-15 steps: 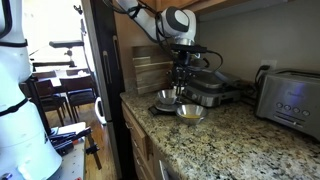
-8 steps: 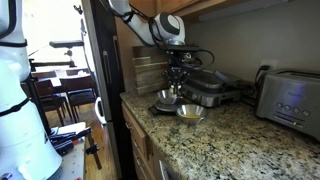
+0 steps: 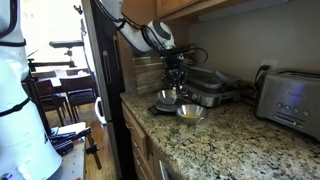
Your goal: Use the spoon to put some sugar into the other bowl
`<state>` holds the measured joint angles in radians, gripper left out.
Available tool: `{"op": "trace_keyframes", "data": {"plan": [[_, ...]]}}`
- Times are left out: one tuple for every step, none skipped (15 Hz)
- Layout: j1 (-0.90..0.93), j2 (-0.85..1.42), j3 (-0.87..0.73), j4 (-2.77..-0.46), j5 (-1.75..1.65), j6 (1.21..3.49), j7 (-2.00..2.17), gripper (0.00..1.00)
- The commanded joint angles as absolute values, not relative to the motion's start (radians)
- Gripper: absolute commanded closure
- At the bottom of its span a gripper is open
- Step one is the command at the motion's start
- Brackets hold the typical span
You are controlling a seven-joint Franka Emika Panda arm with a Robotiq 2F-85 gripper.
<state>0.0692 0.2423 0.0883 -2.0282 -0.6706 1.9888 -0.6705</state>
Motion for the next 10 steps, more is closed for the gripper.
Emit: {"op": "trace_keyframes", "data": {"plan": [[0.078, 0.139, 0.087, -2.158, -0.764, 2.089, -0.560, 0.96], [0.078, 0.121, 0.088, -2.186, -0.793, 2.122, -0.529, 0.96], [0.078, 0.103, 0.088, -2.214, -0.829, 2.157, -0.493, 0.96], [0.078, 0.090, 0.088, -2.236, -0.866, 2.189, -0.455, 0.96], [0.078, 0.080, 0.088, -2.256, -0.900, 2.212, -0.424, 0.96], [0.077, 0.070, 0.088, -2.273, -0.929, 2.230, -0.394, 0.96], [0.077, 0.061, 0.088, -2.291, -0.957, 2.245, -0.366, 0.96], [0.077, 0.052, 0.088, -2.308, -0.990, 2.260, -0.336, 0.96], [0.078, 0.045, 0.088, -2.324, -1.027, 2.273, -0.298, 0.96], [0.078, 0.037, 0.088, -2.339, -1.065, 2.286, -0.263, 0.97]]}}
